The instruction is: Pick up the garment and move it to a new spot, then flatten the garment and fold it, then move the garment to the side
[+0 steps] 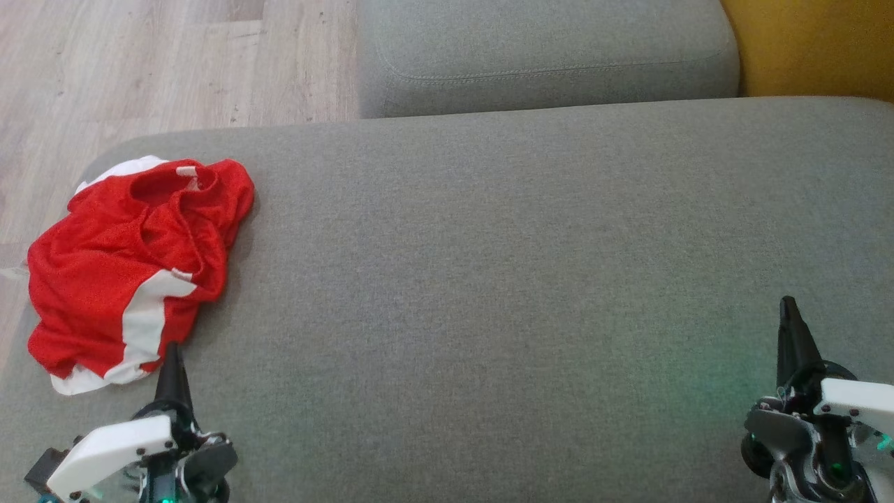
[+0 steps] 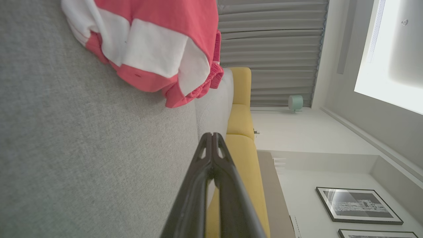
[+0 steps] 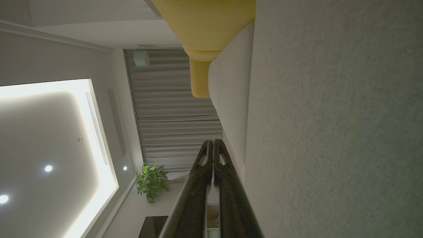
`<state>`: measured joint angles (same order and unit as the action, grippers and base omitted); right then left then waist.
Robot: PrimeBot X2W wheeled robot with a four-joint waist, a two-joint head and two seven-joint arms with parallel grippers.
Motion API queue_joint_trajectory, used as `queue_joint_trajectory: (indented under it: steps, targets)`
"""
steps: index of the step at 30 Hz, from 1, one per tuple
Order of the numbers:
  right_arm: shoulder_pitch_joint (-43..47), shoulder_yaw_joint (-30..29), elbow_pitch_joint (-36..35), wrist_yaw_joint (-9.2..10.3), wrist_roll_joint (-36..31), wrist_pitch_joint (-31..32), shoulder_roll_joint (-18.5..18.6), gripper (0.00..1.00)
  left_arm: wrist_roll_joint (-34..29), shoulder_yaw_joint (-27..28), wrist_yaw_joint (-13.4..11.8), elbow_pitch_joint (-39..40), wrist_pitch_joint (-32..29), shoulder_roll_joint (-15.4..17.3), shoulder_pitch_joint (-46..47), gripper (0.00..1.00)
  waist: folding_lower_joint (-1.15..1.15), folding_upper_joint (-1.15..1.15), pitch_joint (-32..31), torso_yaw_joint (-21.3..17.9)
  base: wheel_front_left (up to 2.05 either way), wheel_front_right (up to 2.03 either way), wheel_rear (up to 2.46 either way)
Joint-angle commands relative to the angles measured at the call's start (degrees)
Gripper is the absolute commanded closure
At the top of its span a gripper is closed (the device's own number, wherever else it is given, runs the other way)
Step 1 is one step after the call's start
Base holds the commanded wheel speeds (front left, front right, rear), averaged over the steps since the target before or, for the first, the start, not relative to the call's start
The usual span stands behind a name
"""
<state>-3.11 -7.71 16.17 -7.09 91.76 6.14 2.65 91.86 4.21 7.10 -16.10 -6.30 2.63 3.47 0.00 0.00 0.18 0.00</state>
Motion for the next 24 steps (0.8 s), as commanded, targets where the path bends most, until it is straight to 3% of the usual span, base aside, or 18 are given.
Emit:
queue_joint_trajectory:
  steps: [1, 7, 8, 18, 24]
  targets:
    - [-3.07, 1.21, -2.14, -0.40, 0.42, 0.33, 0.22, 1.00, 0.33, 2.28, 0.39, 2.07, -0.17, 0.25, 2.71, 1.00, 0.00, 0.00, 0.00, 0.00, 0.00, 0.00, 0.00]
    - [-3.07, 1.21, -2.14, -0.40, 0.42, 0.33, 0.22, 1.00, 0.33, 2.28, 0.39, 2.07, -0.17, 0.25, 2.71, 1.00, 0.00, 0.00, 0.00, 0.00, 0.00, 0.00, 0.00]
    - [0.00, 0.01, 0.01, 0.01, 0.00, 0.00, 0.00, 0.00, 0.00, 0.00, 0.00, -0.01, 0.01, 0.00, 0.00, 0.00, 0.00, 0.00, 0.00, 0.00, 0.00, 0.00, 0.00]
    - [1.59, 1.43, 2.90, 0.04, -1.31, -1.10, -0.01, 0.00, -1.95, -0.95, -0.03, -2.49, 1.12, -0.08, -1.52, 0.00, 0.00, 0.00, -0.34, -0.09, 0.00, 0.00, 0.00]
    - [1.68, 1.55, 2.64, 0.02, -5.83, -2.13, 0.02, 0.00, -5.59, -1.43, -0.07, -1.48, 2.14, -0.06, -1.63, 0.00, 0.00, 0.00, -0.68, -0.27, 0.00, 0.00, 0.00]
